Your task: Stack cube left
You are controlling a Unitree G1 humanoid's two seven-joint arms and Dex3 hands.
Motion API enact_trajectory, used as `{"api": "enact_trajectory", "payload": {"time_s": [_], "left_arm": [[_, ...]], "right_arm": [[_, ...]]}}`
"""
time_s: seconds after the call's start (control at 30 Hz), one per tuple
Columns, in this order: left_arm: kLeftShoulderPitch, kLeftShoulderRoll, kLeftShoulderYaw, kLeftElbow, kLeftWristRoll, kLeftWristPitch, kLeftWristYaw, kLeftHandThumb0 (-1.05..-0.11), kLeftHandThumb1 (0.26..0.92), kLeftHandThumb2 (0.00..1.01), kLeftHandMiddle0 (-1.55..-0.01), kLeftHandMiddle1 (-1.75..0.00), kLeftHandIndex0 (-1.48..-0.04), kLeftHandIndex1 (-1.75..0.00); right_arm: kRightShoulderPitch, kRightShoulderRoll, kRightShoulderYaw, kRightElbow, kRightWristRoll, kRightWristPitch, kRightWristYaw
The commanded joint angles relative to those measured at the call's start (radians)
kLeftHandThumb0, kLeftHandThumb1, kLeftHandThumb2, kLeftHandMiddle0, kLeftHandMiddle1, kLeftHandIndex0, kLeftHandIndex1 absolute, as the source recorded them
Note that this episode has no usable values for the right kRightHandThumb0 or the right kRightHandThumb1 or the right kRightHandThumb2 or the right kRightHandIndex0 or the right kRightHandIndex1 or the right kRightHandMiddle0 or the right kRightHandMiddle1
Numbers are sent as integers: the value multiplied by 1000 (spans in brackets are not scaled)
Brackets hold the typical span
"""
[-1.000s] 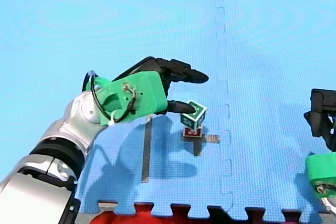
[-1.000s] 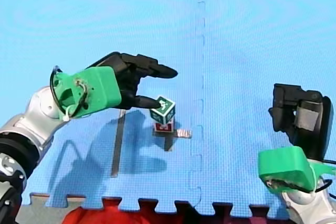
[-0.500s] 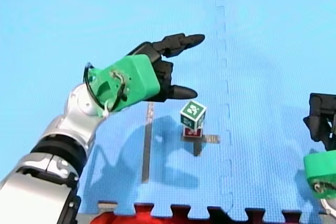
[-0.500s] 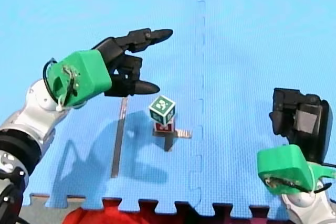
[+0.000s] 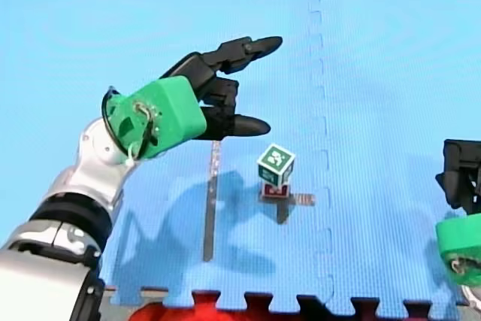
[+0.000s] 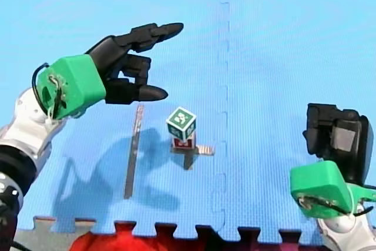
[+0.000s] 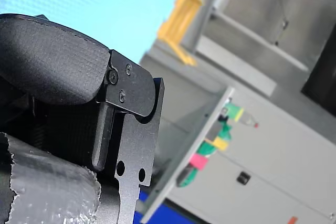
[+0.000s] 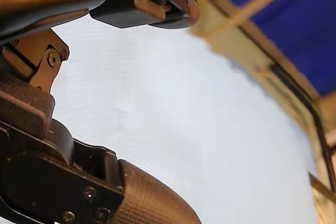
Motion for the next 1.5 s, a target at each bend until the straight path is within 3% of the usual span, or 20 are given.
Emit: {"api": "enact_trajectory", "payload": {"time_s": [0.0, 0.23, 0.47, 0.83, 1.03, 1.17, 1.23, 1.33, 1.37, 1.47], "left_arm": [[16, 27, 30, 10, -25, 6, -28, -1048, 849, 8, -853, -1746, -296, -11], [68, 33, 94, -8, -92, -46, -76, -1048, 841, 1, -860, -1746, -331, -23], [92, 36, 120, -17, -105, -72, -47, -1048, 832, 0, -880, -1746, -363, -32], [114, 31, 117, -22, -74, -145, 60, -1048, 829, 0, -901, -1746, -443, -48], [148, 53, 92, -27, -17, -194, 172, -1048, 819, 1, -684, -1746, -465, -29], [173, 95, 57, -33, 47, -197, 254, -1048, 811, 6, -481, -1712, -429, -7], [191, 111, 55, -29, 54, -194, 269, -1048, 829, 14, -457, -1707, -403, -2], [203, 129, 67, -14, 36, -182, 248, -1048, 907, 73, -423, -1730, -376, -1], [204, 129, 74, -9, 27, -177, 238, -1048, 915, 180, -410, -1740, -377, -2], [200, 128, 90, 2, 8, -163, 234, -1048, 920, 382, -403, -1745, -397, -9]], "right_arm": [[-2, -8, -3, -11, 8, -17, 9], [17, -14, -8, -26, 11, -39, 27], [36, -17, -18, -35, 20, -43, 47], [31, -12, -24, -41, 28, -38, 72], [33, -12, -30, -49, 36, -38, 86], [35, -14, -32, -48, 40, -41, 93], [35, -16, -34, -46, 42, -38, 97], [22, -21, -31, -33, 41, -19, 111], [8, -24, -28, -20, 46, -9, 135], [-78, -11, -19, 26, 79, 61, 263]]}}
